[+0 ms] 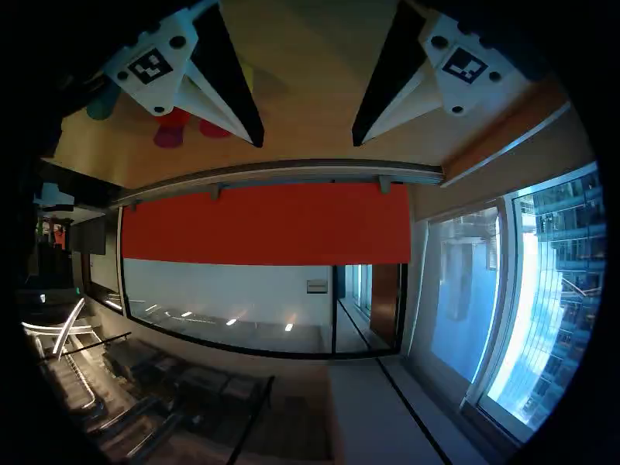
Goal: Pour water
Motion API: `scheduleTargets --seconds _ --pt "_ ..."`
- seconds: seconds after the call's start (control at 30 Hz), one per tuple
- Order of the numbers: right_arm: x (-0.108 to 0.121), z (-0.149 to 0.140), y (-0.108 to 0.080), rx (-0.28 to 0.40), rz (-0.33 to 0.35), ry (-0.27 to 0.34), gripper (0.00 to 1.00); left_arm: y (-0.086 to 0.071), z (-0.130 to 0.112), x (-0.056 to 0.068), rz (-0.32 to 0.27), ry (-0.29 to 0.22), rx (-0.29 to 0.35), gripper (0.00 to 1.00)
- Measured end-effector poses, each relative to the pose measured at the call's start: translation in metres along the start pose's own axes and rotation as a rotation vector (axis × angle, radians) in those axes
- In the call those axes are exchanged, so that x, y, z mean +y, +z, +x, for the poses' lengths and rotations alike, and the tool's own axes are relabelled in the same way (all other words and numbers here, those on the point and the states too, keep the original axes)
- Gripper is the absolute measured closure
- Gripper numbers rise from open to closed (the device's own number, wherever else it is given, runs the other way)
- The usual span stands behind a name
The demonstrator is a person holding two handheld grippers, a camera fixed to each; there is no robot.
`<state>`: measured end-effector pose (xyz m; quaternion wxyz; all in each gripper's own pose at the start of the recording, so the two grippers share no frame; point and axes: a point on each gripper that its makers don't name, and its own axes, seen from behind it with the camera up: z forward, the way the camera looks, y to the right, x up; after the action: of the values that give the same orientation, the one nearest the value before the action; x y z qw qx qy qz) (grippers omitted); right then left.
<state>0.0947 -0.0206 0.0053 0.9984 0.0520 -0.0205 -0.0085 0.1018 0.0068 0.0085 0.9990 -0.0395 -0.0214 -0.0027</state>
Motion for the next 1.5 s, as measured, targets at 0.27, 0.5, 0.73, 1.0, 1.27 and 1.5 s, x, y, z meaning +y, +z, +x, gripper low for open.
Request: scheduleTargets --seconds 0.27,0.5,0.73,1.0,1.27,1.5 --pt "-0.007 0.049 0.003 0.015 0.032 -0.014 0.00 0.004 0.037 -0.002 -0.022 -0.013 -0.011 0.16" --pt "-0.003 0.080 0.004 0.026 0.050 0.021 0.00 0.005 0.064 0.003 -0.060 0.005 0.000 0.16" --pt "-0.011 0.081 0.002 0.014 0.109 0.044 0.00 0.006 0.070 0.016 -0.132 -0.023 -0.008 0.16" --pt "-0.032 0.080 -0.003 0.008 0.224 0.035 0.00 0.003 0.073 0.035 -0.239 -0.039 -0.008 0.16" --pt "-0.065 0.088 -0.014 0.004 0.372 0.036 0.00 -0.004 0.070 0.053 -0.333 -0.027 -0.024 0.16" --pt "-0.080 0.089 -0.019 0.002 0.445 0.020 0.00 -0.013 0.076 0.070 -0.437 -0.018 -0.023 0.16"
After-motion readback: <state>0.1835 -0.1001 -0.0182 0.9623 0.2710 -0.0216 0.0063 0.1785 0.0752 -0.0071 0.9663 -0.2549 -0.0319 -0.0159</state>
